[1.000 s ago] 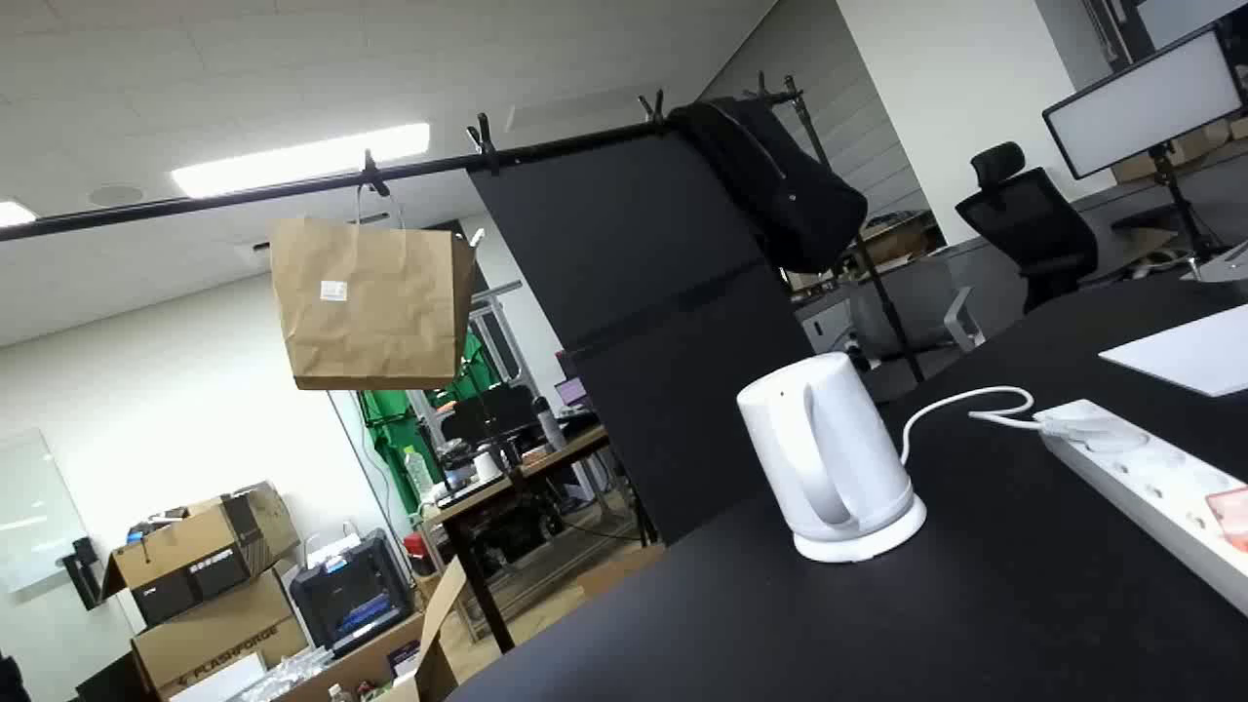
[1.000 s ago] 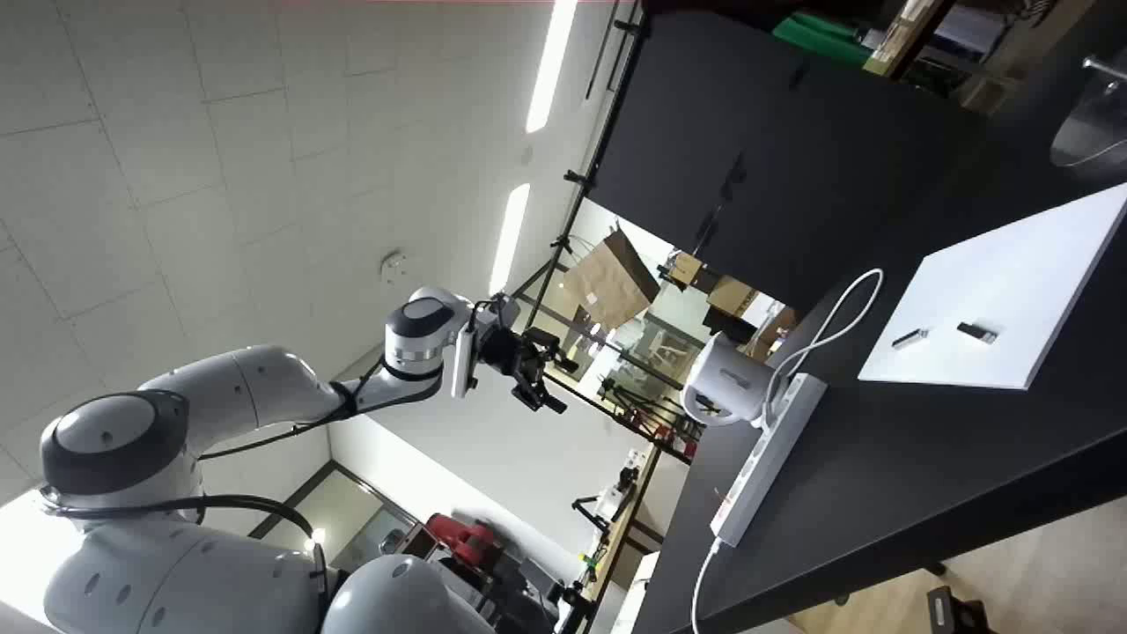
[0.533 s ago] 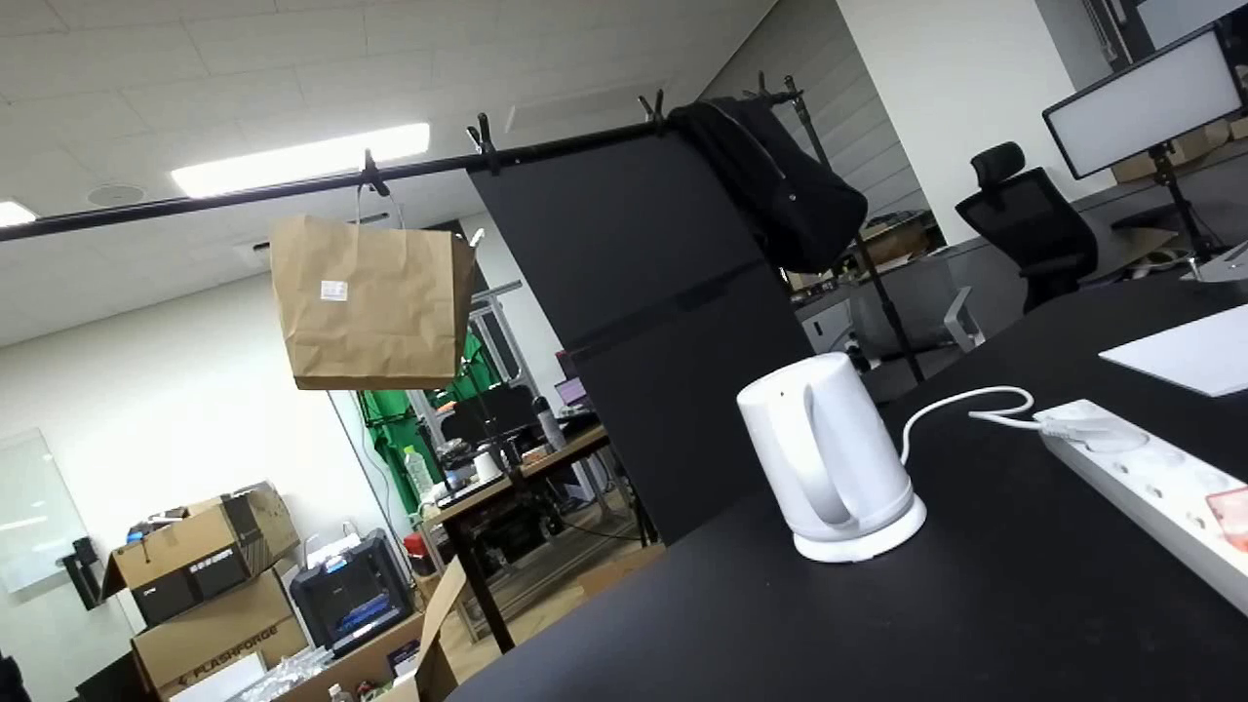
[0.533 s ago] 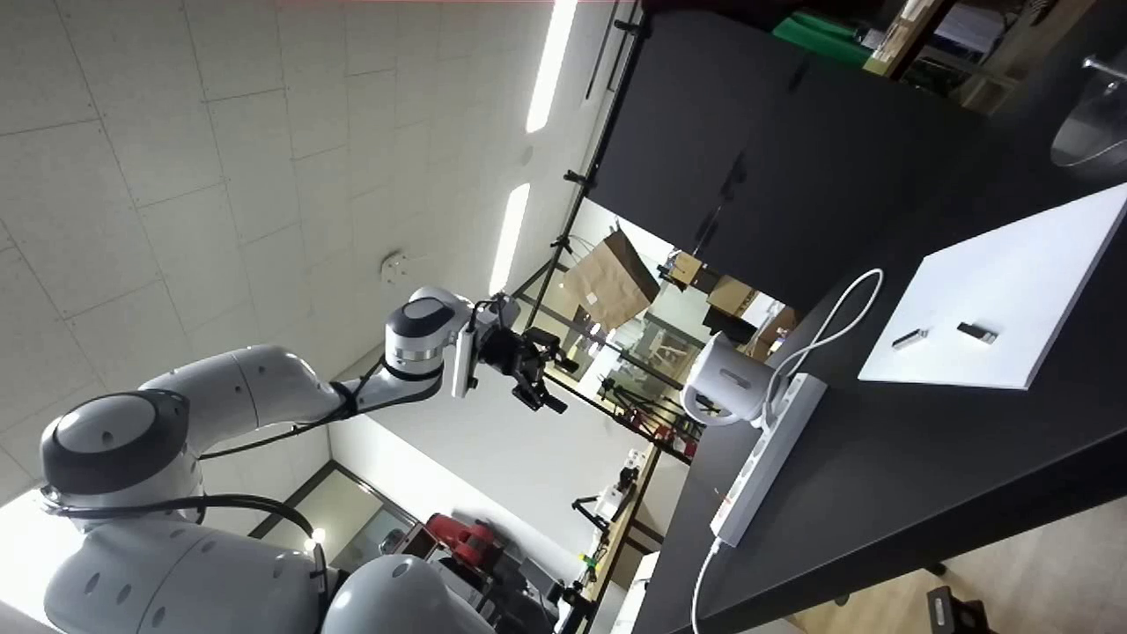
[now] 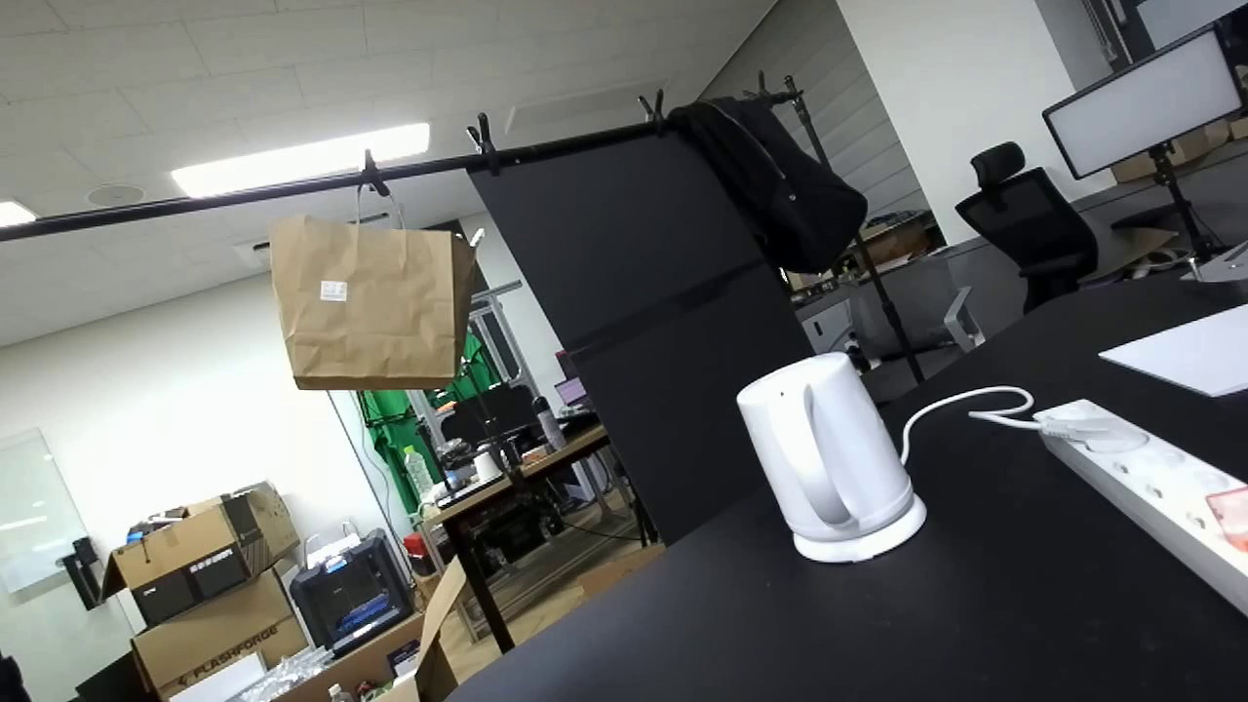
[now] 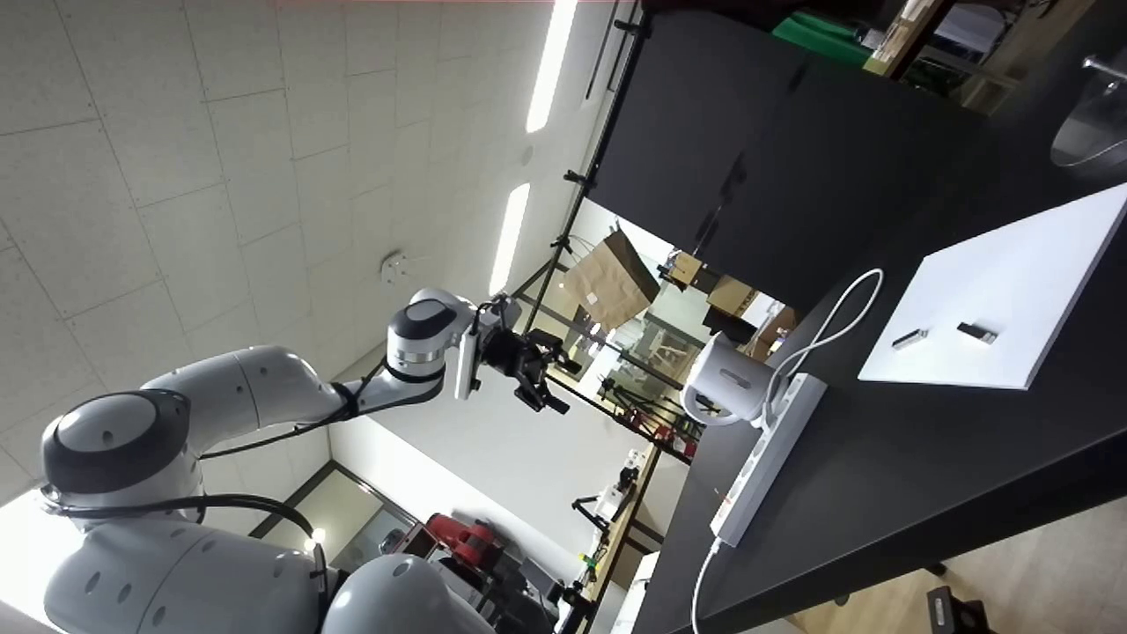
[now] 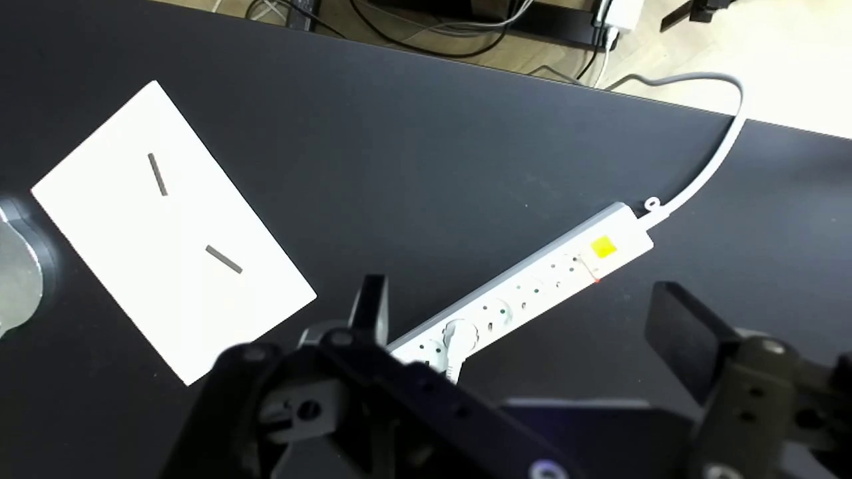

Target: Turn the switch of the extension cord on

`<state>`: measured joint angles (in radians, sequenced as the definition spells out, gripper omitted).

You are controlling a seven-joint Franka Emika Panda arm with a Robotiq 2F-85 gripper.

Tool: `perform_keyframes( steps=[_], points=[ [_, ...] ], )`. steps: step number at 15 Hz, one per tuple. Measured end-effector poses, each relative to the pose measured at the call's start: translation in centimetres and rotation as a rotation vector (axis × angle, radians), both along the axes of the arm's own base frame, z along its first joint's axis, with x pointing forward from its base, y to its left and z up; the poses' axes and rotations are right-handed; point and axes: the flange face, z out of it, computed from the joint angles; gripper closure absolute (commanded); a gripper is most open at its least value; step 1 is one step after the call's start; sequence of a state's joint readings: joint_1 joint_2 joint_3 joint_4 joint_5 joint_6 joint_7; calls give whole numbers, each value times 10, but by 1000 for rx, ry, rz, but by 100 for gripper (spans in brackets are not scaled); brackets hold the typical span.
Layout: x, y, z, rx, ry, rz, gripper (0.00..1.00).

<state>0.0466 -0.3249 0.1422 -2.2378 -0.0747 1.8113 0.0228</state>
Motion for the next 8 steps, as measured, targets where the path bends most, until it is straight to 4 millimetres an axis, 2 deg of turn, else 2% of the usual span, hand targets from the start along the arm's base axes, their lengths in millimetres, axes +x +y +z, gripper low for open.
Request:
perform_keyframes(
  steps=[3, 8],
  points=[
    [0, 8, -19, 46, -28, -53, 0],
    [2, 29, -73, 90, -43, -268, 0]
  ],
)
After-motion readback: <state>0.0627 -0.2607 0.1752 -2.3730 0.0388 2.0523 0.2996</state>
